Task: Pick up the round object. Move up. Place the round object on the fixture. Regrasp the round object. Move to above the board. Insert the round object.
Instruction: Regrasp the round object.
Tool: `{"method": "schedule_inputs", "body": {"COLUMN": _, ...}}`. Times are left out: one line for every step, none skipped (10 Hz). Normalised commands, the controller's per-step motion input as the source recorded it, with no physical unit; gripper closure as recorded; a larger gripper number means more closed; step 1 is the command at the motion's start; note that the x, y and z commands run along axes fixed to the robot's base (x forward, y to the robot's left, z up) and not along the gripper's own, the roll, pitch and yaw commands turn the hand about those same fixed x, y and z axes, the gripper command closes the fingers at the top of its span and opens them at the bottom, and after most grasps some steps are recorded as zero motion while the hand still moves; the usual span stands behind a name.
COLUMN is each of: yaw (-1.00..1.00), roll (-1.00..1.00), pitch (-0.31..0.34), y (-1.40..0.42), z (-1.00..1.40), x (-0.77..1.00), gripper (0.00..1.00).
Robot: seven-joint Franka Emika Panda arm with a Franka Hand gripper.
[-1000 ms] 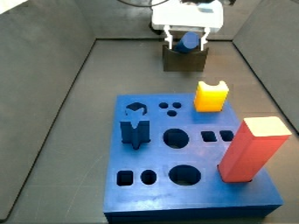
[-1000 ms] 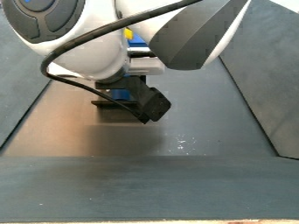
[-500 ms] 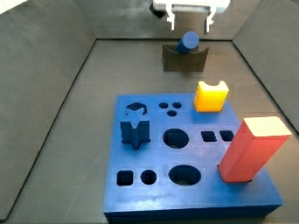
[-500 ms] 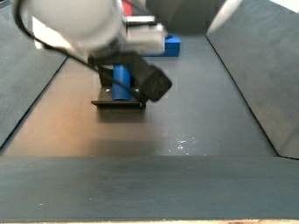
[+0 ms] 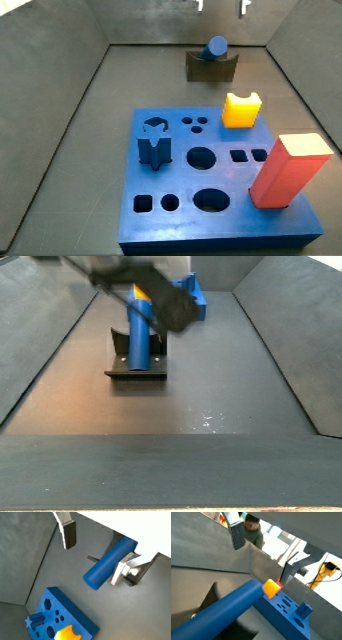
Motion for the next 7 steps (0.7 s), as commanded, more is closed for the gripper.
{"method": "schedule_inputs", "body": {"yaw": 0.02, "roll": 1.00, "pitch": 0.036, "y": -1.00, "z": 0.90, "x": -0.04, "gripper": 0.00}}
{"method": "schedule_inputs", "body": {"yaw": 0.02, "roll": 1.00, "pitch": 0.029, "y": -1.00, "z": 0.86, "x": -0.07, "gripper": 0.00}}
{"method": "schedule_inputs", "body": {"yaw": 0.02, "roll": 1.00, "pitch": 0.023, "y": -0.83, "z": 0.62, "x": -0.07, "gripper": 0.00}}
{"method": "schedule_inputs", "body": {"yaw": 0.02, "roll": 1.00, "pitch": 0.022, "y": -0.71, "z": 0.46, "x": -0.05, "gripper": 0.00}}
{"method": "schedule_inputs", "body": {"yaw": 0.02, "roll": 1.00, "pitch": 0.020, "y": -0.45, "z": 0.14, "x": -0.03, "gripper": 0.00}}
{"method": "schedule_inputs", "body": {"yaw": 0.02, "roll": 1.00, "pitch": 0.019, "y": -0.25, "z": 0.05, "x": -0.01, "gripper": 0.00}}
{"method": "schedule_inputs", "body": {"yaw": 0.02, "roll": 1.00, "pitch": 0.019, "y": -0.04, "z": 0.06, "x": -0.02, "gripper": 0.00}}
